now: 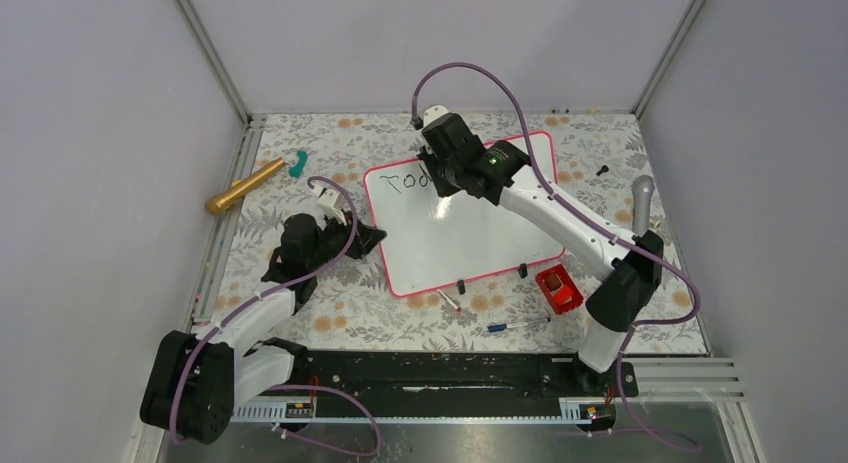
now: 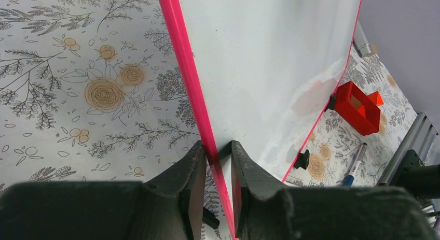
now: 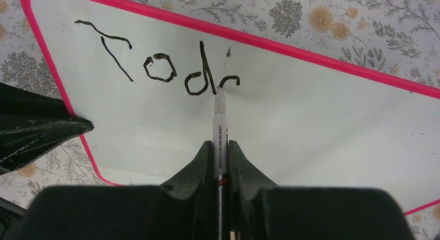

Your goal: Write a sentence on the whiteboard

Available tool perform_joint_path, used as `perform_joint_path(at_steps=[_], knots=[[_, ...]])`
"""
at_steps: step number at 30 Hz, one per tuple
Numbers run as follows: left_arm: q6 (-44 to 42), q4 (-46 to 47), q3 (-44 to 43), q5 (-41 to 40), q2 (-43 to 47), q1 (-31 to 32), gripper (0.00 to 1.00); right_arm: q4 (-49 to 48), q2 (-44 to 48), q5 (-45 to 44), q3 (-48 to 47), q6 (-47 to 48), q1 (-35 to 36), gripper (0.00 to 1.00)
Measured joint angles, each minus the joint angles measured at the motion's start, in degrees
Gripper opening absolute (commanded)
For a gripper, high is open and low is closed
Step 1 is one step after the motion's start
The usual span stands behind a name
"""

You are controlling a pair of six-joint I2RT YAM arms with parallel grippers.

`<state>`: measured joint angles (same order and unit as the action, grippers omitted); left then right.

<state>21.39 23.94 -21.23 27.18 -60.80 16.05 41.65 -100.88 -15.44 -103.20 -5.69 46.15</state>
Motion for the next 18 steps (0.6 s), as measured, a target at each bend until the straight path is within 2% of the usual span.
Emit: perform_joint_path(at_steps=[18], knots=[[-0.02,0.04,0.00,0.00,-0.02,0.02,0.00,0.09,0.35,-2.01,0.20,0.33,0.00,0.00]])
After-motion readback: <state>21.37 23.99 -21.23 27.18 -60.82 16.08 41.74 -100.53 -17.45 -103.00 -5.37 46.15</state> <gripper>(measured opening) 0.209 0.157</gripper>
